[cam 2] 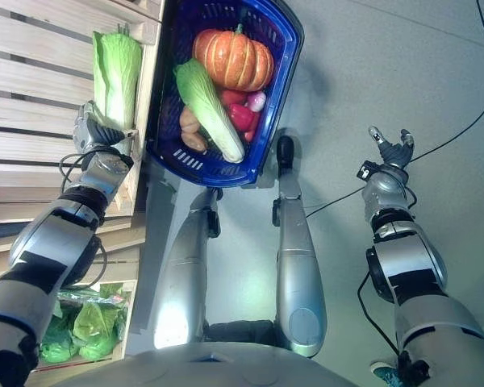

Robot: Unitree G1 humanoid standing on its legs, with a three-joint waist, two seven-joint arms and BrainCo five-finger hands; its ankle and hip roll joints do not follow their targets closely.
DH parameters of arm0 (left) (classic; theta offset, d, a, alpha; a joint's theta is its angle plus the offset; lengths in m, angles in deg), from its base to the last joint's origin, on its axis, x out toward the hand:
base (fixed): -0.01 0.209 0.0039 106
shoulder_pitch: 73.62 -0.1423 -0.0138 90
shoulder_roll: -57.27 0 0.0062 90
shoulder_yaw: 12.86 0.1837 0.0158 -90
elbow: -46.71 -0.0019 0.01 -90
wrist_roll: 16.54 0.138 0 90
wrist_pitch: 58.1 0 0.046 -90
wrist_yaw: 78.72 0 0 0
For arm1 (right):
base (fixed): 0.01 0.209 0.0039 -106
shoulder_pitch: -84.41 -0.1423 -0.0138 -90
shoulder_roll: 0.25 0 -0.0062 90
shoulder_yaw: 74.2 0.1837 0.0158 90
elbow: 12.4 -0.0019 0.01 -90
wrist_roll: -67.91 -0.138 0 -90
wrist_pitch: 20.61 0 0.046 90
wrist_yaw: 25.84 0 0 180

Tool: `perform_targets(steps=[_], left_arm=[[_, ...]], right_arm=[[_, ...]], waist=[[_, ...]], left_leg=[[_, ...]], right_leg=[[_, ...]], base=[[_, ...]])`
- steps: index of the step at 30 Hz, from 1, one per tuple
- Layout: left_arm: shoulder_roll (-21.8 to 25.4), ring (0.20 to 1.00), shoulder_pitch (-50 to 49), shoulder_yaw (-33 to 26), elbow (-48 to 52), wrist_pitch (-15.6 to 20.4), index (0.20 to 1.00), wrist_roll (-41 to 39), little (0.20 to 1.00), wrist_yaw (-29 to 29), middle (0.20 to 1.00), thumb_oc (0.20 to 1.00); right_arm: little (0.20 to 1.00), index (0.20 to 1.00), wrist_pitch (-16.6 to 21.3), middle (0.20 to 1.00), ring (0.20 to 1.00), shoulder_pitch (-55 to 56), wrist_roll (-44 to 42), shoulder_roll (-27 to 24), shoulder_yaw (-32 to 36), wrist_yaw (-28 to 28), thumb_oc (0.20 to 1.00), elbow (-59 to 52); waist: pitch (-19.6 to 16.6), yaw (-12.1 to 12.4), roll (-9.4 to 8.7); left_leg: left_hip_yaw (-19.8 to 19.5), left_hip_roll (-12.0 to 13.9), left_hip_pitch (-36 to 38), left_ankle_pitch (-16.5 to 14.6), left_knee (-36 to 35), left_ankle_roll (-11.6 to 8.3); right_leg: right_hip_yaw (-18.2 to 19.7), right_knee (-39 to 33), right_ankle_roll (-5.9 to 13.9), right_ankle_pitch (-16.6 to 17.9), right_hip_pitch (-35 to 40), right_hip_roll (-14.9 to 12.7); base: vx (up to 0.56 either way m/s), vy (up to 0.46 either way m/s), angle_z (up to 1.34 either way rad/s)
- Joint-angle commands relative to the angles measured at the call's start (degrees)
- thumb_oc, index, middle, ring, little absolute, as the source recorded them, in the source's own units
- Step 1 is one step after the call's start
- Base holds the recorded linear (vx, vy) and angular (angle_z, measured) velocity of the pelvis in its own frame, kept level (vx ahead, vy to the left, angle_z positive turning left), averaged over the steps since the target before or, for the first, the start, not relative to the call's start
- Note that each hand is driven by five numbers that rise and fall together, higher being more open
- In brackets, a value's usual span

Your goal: Pick up fruits and vegetables into the basket

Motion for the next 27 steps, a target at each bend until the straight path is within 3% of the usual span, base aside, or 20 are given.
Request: perform_targets(steps=[1,10,11,12,13,14,15,27], left_arm=[[1.66,1.0,-0.75,-4.02,-4.91,-1.54,1.0,-1.14,1.0,-0.85,1.0,1.0],[1.58,1.0,1.34,-3.99,-7.35,-1.48,1.0,-1.86,1.0,-3.71,1.0,1.0],[1.51,0.818,1.57,-3.9,-7.65,-1.28,0.818,-2.0,0.818,-4.38,0.818,0.818],[1.48,0.583,1.59,-3.91,-7.75,-1.2,0.583,-2.17,0.583,-4.91,0.583,0.583],[1.5,0.555,1.74,-3.83,-7.83,-1.14,0.555,-2.37,0.555,-5.26,0.555,0.555],[1.45,0.416,1.94,-3.74,-7.95,-0.95,0.416,-2.61,0.416,-5.71,0.416,0.416],[1.42,0.2,2.07,-3.64,-7.96,-0.72,0.2,-2.96,0.2,-6.24,0.2,0.2],[1.18,0.2,2.94,-3.29,-8.16,1.83,0.2,-5.82,0.2,-9.43,0.2,0.2]], right_arm=[[1.0,1.0,2.79,1.0,1.0,1.88,-1.13,-1.57,0.04,0.34,1.0,-1.41],[1.0,1.0,2.99,1.0,1.0,0.78,-1.74,-0.46,-0.33,0.88,1.0,-2.04],[1.0,1.0,3.15,1.0,1.0,0.72,-1.86,-0.32,-0.42,0.97,1.0,-2.07],[1.0,1.0,3.11,1.0,1.0,0.67,-1.89,-0.33,-0.37,0.88,1.0,-2.11],[1.0,1.0,3.13,1.0,1.0,0.57,-1.88,-0.22,-0.48,1.02,1.0,-2.15],[1.0,1.0,3.2,1.0,1.0,0.37,-1.93,-0.16,-0.64,1.15,1.0,-2.14],[1.0,1.0,3.16,1.0,1.0,0.2,-1.85,-0.12,-0.69,1.16,1.0,-2.18],[1.0,1.0,4.05,1.0,1.0,-0.55,-2.18,0.8,-1.51,0.22,1.0,-3.46]], waist=[[-2.06,-0.74,0.78],[-2.06,-0.94,-0.09],[-2.06,-0.99,-0.17],[-2.06,-1.0,-0.23],[-2.06,-1.01,-0.25],[-2.06,-1.05,-0.27],[-2.06,-1.07,-0.28],[-2.06,-0.96,-0.62]], left_leg=[[0.67,-1.48,-1.94,1.82,-3.19,0.65],[0.79,-1.37,-2.44,1.76,-3.6,0.52],[0.82,-1.37,-2.6,1.73,-3.57,0.52],[0.82,-1.38,-2.65,1.7,-3.6,0.52],[0.83,-1.37,-2.77,1.7,-3.57,0.5],[0.84,-1.38,-2.86,1.71,-3.61,0.49],[0.83,-1.38,-2.89,1.69,-3.68,0.49],[0.62,-1.45,-3.35,1.62,-4.03,0.34]], right_leg=[[-4.06,4.39,1.24,-8.37,2.1,4.34],[-4.01,3.6,1.28,-7.98,1.52,4.46],[-3.97,3.46,1.26,-7.91,1.39,4.46],[-3.92,3.36,1.24,-7.9,1.36,4.49],[-3.9,3.34,1.23,-7.88,1.25,4.5],[-3.89,3.25,1.22,-7.83,1.14,4.52],[-3.87,3.19,1.24,-7.82,1.09,4.53],[-3.95,2.68,1.37,-7.74,0.68,4.56]], base=[[0.0,0.0,0.0],[0.0,0.0,0.0],[0.0,0.004,-0.03],[0.0,0.003,-0.04],[0.0,0.0,0.0],[0.0,0.0,0.0],[0.0,0.0,0.0],[0.0,0.0,0.0]])
